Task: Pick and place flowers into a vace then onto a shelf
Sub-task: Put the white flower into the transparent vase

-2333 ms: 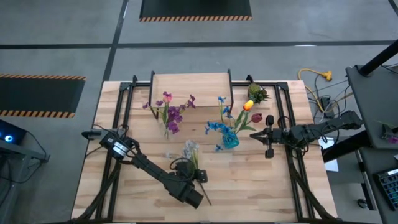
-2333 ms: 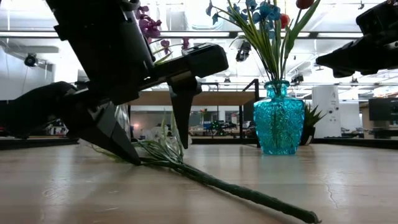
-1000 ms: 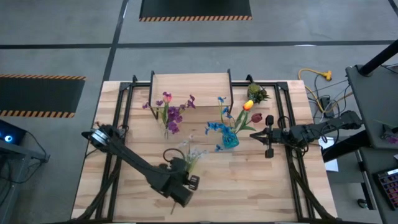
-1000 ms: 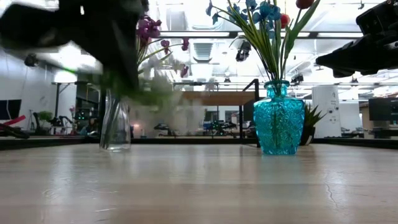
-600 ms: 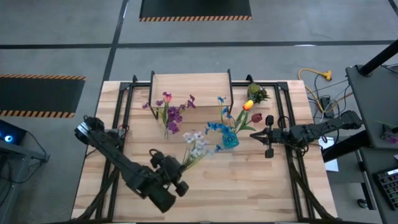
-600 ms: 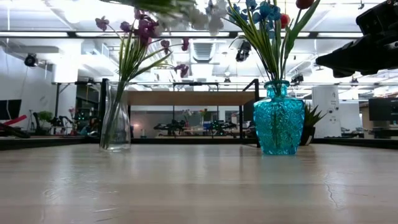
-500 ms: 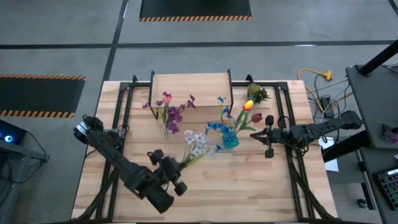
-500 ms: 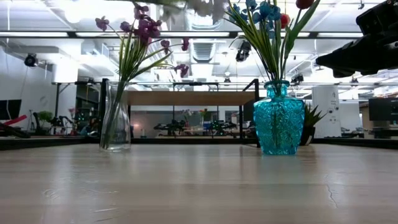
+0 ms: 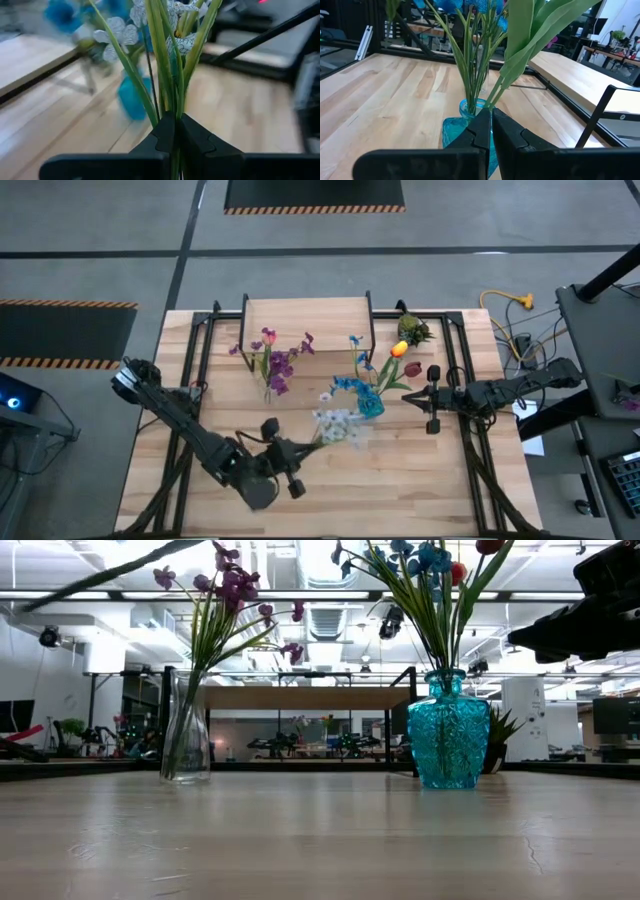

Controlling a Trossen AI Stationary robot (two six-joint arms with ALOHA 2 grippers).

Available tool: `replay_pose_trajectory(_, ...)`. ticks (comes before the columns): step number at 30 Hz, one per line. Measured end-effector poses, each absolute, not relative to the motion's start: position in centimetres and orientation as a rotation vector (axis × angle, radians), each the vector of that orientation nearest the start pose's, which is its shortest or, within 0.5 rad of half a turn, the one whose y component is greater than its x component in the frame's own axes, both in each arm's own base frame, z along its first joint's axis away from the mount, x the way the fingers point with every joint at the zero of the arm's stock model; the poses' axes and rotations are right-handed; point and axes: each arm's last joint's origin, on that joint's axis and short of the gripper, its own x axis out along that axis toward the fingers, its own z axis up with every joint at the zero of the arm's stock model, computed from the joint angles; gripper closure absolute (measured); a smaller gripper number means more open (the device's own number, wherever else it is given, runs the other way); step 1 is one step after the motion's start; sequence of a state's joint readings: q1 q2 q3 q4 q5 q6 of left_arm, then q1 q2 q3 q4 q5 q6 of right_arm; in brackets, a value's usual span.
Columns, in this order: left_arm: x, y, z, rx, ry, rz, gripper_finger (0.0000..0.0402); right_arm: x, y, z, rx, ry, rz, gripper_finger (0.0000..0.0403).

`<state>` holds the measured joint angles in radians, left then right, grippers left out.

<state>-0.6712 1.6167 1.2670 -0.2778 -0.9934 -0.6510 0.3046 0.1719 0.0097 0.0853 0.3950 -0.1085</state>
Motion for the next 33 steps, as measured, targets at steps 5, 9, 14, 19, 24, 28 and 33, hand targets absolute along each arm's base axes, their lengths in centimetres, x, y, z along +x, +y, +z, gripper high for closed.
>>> replay_pose_trajectory(5, 28.6, -19.5, 29.0, -0.081, 0.14, 0.266, 0.0402, 10.4, 2.1, 16.1, -0.134, 0.077, -0.086, 0.0394)
replay_pose_trajectory(9, 27.3, -18.9, 29.1, 0.07, 0.002, 0.122, 0.0402, 10.4, 2.1, 16.1, -0.134, 0.077, -0.086, 0.0394)
replay_pose_trajectory(14, 24.9, -16.4, 28.0, 0.197, -0.05, 0.134, 0.0401, 10.4, 2.1, 16.1, -0.139, 0.077, -0.086, 0.0394)
replay_pose_trajectory(19, 21.3, -13.5, 27.9, 0.251, -0.126, 0.156, 0.0401, 10.4, 2.1, 16.1, -0.143, 0.078, -0.086, 0.0394)
replay_pose_trajectory(24, 17.6, -10.6, 28.0, 0.29, -0.232, 0.064, 0.0401, 10.4, 2.1, 16.1, -0.142, 0.078, -0.086, 0.0394)
replay_pose_trajectory(28, 15.5, -8.3, 27.6, 0.319, -0.29, 0.102, 0.0401, 10.4, 2.1, 16.1, -0.139, 0.078, -0.086, 0.0394)
replay_pose_trajectory(33, 13.7, -6.2, 26.8, 0.374, -0.399, 0.119, 0.0401, 10.4, 2.1, 16.1, -0.126, 0.077, -0.087, 0.0394)
